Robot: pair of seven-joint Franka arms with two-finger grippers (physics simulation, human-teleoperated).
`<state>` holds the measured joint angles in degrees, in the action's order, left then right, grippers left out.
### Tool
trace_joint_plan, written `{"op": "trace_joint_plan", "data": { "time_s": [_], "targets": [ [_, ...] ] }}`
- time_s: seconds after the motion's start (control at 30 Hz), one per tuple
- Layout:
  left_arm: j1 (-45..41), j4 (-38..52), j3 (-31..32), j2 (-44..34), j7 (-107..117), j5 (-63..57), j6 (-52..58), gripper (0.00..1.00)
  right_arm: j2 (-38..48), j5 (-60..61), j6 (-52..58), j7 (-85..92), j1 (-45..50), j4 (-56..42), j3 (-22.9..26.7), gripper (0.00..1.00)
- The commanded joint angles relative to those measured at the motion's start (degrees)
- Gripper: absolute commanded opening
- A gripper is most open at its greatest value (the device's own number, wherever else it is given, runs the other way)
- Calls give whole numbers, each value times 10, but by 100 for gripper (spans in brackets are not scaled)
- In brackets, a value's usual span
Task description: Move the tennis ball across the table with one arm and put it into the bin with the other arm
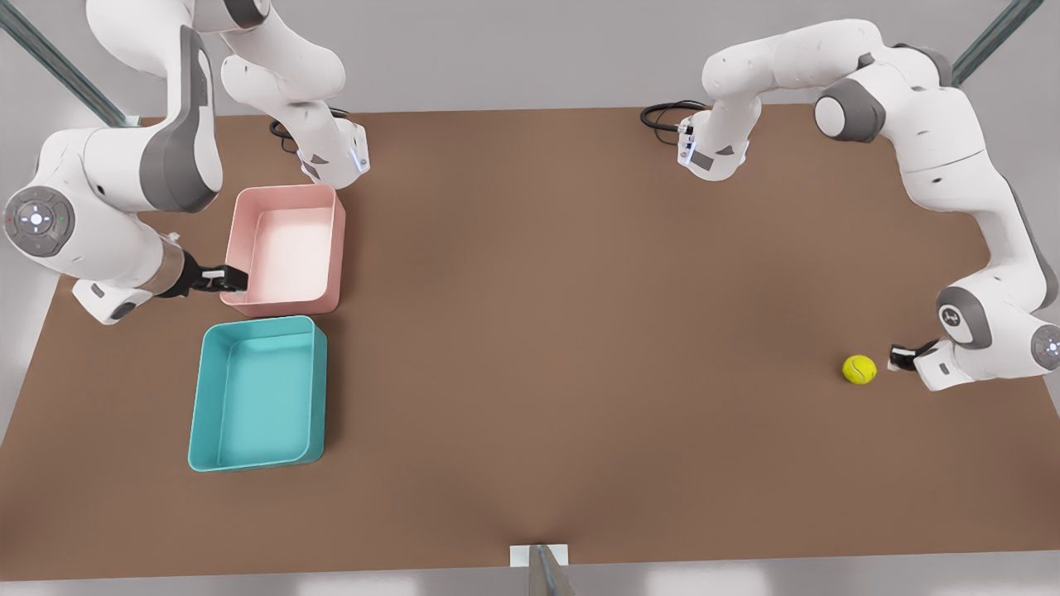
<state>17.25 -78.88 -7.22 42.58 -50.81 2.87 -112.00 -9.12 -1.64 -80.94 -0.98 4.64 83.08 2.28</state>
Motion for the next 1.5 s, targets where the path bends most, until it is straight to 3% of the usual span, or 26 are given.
{"op": "trace_joint_plan", "data": {
  "time_s": [0.0, 0.1, 0.17, 0.53, 1.27, 1.37, 1.43, 1.47],
  "targets": [
    [10, 11, -2, 12, -794, -7, -81, 21, 1, 1, 9, -4, -2, 1, 0, 100],
    [25, -14, -2, 25, -789, -12, -93, 21, -1, 1, 8, -5, -2, 1, -1, 100],
    [35, -65, -2, 23, -765, -45, -168, 21, -2, 1, 8, -5, -1, 2, -2, 100],
    [16, -67, -2, 27, -733, -64, -103, 21, -4, 6, 7, -5, 0, 2, -3, 100],
    [1, -65, -2, 43, -590, -59, -146, 21, -5, 10, 7, -5, 0, 6, -3, 100],
    [-33, -77, -2, 40, -520, -55, -145, 21, -5, 11, 6, -5, 4, 6, -3, 100],
    [-119, -115, 7, 0, -323, -55, -137, 21, -5, 11, 5, -5, 4, 6, -3, 100],
    [-152, -128, 42, -20, -190, -55, -118, 21, -6, 11, 5, -5, 4, 6, -3, 100]
  ]
}}
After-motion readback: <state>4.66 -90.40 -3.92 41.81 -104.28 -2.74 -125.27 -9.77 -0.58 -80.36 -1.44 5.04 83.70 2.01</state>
